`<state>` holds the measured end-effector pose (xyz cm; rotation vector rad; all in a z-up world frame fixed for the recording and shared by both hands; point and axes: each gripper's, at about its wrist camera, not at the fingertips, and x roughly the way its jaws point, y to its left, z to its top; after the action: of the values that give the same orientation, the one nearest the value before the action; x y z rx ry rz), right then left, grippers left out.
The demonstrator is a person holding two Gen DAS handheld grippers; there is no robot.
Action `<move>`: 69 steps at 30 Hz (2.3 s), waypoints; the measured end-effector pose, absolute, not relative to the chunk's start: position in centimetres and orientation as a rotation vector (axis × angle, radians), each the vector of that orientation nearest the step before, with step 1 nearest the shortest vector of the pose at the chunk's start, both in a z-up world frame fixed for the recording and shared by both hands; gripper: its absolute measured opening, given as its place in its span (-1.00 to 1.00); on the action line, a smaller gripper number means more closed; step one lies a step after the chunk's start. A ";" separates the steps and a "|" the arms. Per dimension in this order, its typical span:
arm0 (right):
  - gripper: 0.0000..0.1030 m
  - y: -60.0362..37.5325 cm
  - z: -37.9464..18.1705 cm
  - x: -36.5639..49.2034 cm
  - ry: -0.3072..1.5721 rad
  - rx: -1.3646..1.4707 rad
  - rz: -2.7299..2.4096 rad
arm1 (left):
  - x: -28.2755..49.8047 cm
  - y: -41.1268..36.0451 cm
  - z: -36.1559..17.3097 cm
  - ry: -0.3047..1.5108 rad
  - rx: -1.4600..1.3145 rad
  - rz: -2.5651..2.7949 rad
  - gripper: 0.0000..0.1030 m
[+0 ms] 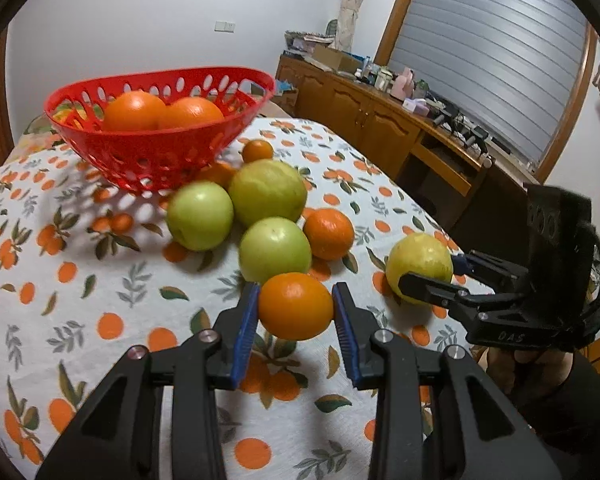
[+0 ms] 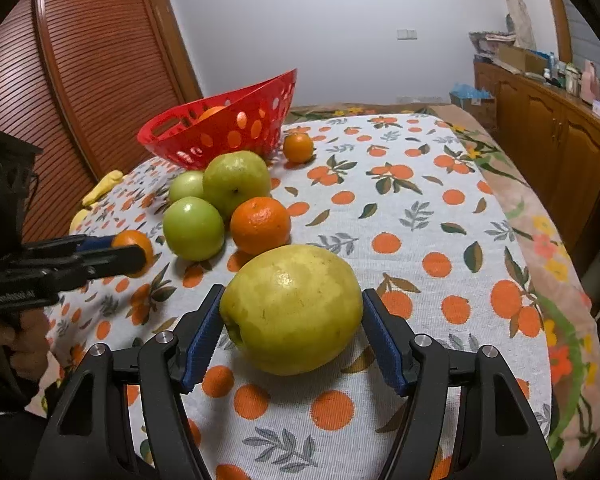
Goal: Organize fruits
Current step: 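Lift the mandarin with the left tool and release it into the red basket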
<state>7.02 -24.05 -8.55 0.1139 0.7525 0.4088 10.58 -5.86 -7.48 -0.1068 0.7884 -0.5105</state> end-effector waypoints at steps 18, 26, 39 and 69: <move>0.33 -21.8 -2.0 10.2 0.597 0.068 0.475 | 14.6 -0.8 -2.4 0.656 -0.073 -0.355 -0.32; 0.33 -20.0 0.2 11.9 0.548 0.047 0.505 | 17.2 0.2 -1.8 0.630 -0.054 -0.323 -0.32; 0.33 -17.1 2.6 14.2 0.510 0.007 0.549 | 20.8 -0.2 -2.8 0.673 -0.052 -0.298 -0.32; 0.33 -15.5 2.0 16.4 0.533 -0.009 0.546 | 21.5 1.5 -2.6 0.667 -0.076 -0.256 -0.01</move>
<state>16.38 -15.52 2.04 -0.0086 0.5334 0.5461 21.50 1.45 -2.63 -0.0762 0.6667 -0.2556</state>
